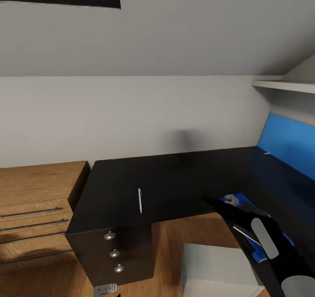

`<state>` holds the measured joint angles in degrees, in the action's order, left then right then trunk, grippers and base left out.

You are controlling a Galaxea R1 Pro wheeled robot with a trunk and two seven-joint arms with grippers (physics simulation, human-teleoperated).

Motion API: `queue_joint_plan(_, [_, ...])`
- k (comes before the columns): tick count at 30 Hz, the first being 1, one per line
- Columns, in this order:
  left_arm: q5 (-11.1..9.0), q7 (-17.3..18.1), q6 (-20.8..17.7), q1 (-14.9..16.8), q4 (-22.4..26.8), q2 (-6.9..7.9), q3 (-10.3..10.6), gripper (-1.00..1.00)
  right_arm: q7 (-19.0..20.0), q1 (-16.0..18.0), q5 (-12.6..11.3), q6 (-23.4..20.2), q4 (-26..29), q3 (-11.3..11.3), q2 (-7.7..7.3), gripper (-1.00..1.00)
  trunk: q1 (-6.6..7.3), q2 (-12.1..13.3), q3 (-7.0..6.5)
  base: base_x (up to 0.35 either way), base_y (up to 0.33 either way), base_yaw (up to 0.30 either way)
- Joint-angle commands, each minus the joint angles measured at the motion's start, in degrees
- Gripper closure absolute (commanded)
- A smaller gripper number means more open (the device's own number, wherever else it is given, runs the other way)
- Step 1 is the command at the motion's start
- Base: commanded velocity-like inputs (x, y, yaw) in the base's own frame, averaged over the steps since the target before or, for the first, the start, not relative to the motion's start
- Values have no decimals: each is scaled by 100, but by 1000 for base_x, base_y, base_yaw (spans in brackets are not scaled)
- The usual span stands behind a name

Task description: In the bedroom, organize the workspace by keeping the computer under the desk, ensuring the monitor is on the desk, placing the keyboard on the desk next to the monitor, placing the mouse on the desk next to the keyboard, moving the folder from the swivel chair onto the desk next to the mouse, stacking the notebook on top of the folder with the pen on top of the notebook, and positioning the swivel chair next to the desk.

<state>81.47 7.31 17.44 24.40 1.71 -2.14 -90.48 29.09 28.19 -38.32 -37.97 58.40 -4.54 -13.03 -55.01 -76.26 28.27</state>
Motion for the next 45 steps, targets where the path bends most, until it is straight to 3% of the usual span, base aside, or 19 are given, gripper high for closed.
queue_joint_plan(1, [27, 43, 5, 4, 19, -6, -49, -100, -36, 2, 42, -41, 39, 5, 26, -100, 0, -3, 6, 0, 0, 281])
queue_joint_plan(15, [33, 34, -12, 4, 21, 76, -49, -100, -274, 0, 1033, -35, 373, 91, 466, -100, 0, -3, 6, 0, 0, 281])
queue_joint_plan(22, [35, 34, -6, 4, 18, 92, -49, -100, -386, -5, 1796, -25, 476, 108, 835, -100, 0, -3, 6, 0, 0, 281])
queue_joint_plan(23, [35, 34, -5, 4, 18, 91, -49, -100, -499, -6, 1976, -22, 537, 109, 916, -100, 0, -3, 6, 0, 0, 281])
queue_joint_plan(27, [36, 34, -4, 4, 18, 91, -49, -100, -926, -12, 2278, 20, 703, 112, 1150, -100, 0, -3, 6, 0, 0, 281])
queue_joint_plan(32, [31, 31, 5, 4, 19, 98, -49, -100, -1544, -15, 2419, 177, 777, 187, 1503, -100, 0, -3, 7, 0, 0, 281])
queue_joint_plan(34, [29, 28, 8, 4, 21, 111, -49, -100, -1858, -15, 2461, 266, 799, 338, 1648, -100, 0, -3, 10, 0, 0, 281])
queue_joint_plan(40, [27, 31, 13, 4, 22, 167, -49, -100, -2451, -16, 2500, 392, 844, 862, 1806, -100, 0, -3, 22, 0, 0, 281])
queue_joint_plan(45, [27, 27, 14, 4, 22, 237, -49, -100, -3203, -16, 2510, 565, 1085, 1362, 1948, -100, 0, -3, 34, 0, 0, 280])
